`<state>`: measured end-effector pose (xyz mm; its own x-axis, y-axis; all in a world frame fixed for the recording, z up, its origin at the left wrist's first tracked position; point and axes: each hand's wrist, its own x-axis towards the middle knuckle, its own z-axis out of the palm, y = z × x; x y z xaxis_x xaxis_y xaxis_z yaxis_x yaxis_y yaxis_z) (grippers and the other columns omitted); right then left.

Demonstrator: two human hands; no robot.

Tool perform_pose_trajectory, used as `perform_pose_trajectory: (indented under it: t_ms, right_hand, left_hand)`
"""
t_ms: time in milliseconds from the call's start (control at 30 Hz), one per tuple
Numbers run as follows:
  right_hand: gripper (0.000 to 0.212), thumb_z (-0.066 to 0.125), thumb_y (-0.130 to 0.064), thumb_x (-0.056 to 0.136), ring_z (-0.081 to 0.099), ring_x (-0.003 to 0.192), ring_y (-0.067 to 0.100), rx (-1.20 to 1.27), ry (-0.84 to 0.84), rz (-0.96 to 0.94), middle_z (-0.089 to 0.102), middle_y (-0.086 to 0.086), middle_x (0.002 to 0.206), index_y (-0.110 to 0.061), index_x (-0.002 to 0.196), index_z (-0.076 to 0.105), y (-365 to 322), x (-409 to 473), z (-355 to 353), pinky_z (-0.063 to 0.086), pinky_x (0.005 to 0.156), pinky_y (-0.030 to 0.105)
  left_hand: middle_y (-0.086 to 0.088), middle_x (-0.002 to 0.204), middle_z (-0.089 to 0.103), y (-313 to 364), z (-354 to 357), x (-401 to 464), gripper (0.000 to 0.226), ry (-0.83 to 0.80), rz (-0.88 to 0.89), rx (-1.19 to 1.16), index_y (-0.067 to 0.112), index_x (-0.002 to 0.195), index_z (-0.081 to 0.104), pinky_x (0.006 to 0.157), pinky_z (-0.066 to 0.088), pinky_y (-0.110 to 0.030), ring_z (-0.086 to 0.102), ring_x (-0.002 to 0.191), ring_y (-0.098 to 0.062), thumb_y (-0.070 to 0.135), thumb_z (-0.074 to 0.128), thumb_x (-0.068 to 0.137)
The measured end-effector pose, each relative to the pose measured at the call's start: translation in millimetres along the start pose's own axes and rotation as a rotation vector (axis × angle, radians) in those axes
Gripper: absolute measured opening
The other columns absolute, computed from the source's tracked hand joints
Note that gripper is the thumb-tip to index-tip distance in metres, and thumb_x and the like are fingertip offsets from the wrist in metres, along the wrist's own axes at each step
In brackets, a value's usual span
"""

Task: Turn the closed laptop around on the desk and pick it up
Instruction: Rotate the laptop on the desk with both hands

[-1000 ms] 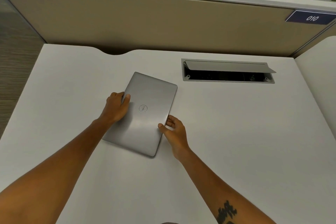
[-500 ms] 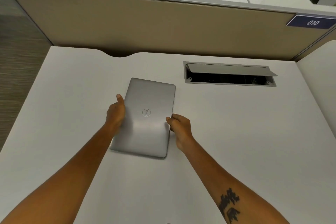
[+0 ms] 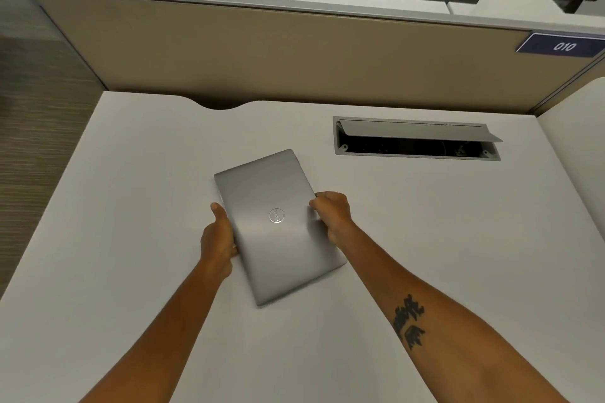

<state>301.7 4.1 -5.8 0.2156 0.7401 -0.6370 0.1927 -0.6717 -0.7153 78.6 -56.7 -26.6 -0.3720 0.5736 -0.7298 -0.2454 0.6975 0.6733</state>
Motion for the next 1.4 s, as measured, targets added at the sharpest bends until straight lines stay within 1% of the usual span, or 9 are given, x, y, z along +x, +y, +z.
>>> perform_pose_trajectory:
  t_ms: [367,500,600,733,867,967,1167,1300,1400]
  right_hand:
    - [0.032,0.053,-0.001,0.071,0.028,0.078,0.025,-0.144,0.013,-0.008,0.033,0.004,0.07,-0.021,0.056,0.033,-24.3,16.8,0.4,0.02,0.063,0.036]
    - [0.006,0.057,-0.012,0.067,0.047,0.077,0.034,-0.212,-0.022,-0.04,0.061,0.014,0.078,-0.013,0.068,0.063,-10.2,32.1,-0.9,0.037,0.069,0.039]
    - [0.022,0.067,-0.018,0.078,0.071,0.102,0.034,-0.232,-0.026,-0.103,0.08,0.011,0.106,-0.015,0.096,0.079,-7.2,22.6,-8.8,0.06,0.086,0.041]
    - [0.033,0.074,-0.03,0.09,0.066,0.117,0.03,-0.31,0.03,-0.146,0.073,0.001,0.109,-0.026,0.122,0.08,8.1,2.6,-24.4,0.057,0.104,0.042]
    - [0.05,0.071,-0.046,0.091,0.056,0.135,0.03,-0.459,0.095,-0.146,0.066,0.0,0.138,-0.034,0.14,0.07,37.1,-3.8,-38.6,0.048,0.114,0.045]
    - [0.05,0.069,-0.043,0.097,0.048,0.142,0.031,-0.439,0.18,-0.094,0.058,0.004,0.146,-0.032,0.146,0.065,57.7,-12.1,-47.1,0.044,0.115,0.043]
    - [0.061,0.072,-0.025,0.1,0.041,0.148,0.036,-0.089,0.321,-0.027,0.043,0.011,0.157,-0.011,0.157,0.055,88.7,-37.6,-38.5,0.044,0.12,0.044]
    - [0.03,0.073,-0.012,0.088,0.071,0.106,0.045,0.208,0.393,0.001,0.064,0.012,0.111,0.001,0.114,0.068,95.5,-46.0,-28.4,0.063,0.084,0.039]
    - [0.014,0.07,-0.004,0.087,0.072,0.081,0.026,0.332,0.401,0.001,0.074,0.02,0.107,-0.006,0.1,0.071,95.2,-51.7,-25.4,0.055,0.064,0.027]
  left_hand:
    - [-0.015,0.109,0.076,-26.0,12.4,-22.8,0.078,-0.022,-0.035,-0.078,0.007,0.114,0.07,0.086,0.062,-0.041,0.074,0.101,-0.031,0.076,0.037,0.101]
    - [-0.017,0.101,0.077,-25.5,8.6,-16.8,0.07,-0.005,0.002,0.07,0.012,0.091,0.07,0.102,0.06,-0.048,0.076,0.1,-0.034,0.076,0.041,0.1]
    - [-0.018,0.097,0.076,-10.0,5.0,-10.1,0.068,0.031,0.093,0.255,0.009,0.083,0.067,0.097,0.058,-0.045,0.073,0.095,-0.035,0.069,0.043,0.103]
    - [-0.026,0.102,0.073,16.9,-1.3,14.5,0.052,0.124,0.295,0.443,0.004,0.087,0.063,0.074,0.05,-0.038,0.071,0.102,-0.047,0.054,0.059,0.101]
    - [-0.026,0.145,0.062,42.0,-12.5,42.1,0.069,0.175,0.328,0.565,0.002,0.138,0.065,0.111,0.051,-0.053,0.057,0.137,-0.047,0.056,0.061,0.097]
    - [-0.018,0.115,0.074,54.1,-14.1,55.6,0.061,0.109,0.427,0.685,0.009,0.109,0.079,0.096,0.055,-0.048,0.065,0.119,-0.043,0.061,0.054,0.092]
    - [-0.013,0.115,0.078,69.5,-5.2,65.5,0.05,-0.019,0.514,0.767,0.012,0.117,0.079,0.1,0.058,-0.052,0.07,0.113,-0.039,0.053,0.061,0.096]
    - [-0.016,0.118,0.077,69.8,-1.9,66.4,0.043,-0.066,0.556,0.76,0.007,0.124,0.078,0.1,0.057,-0.049,0.069,0.114,-0.038,0.041,0.064,0.102]
    - [-0.014,0.111,0.076,65.2,-5.0,63.4,0.04,-0.087,0.577,0.746,0.006,0.12,0.078,0.093,0.056,-0.045,0.07,0.11,-0.038,0.04,0.064,0.103]
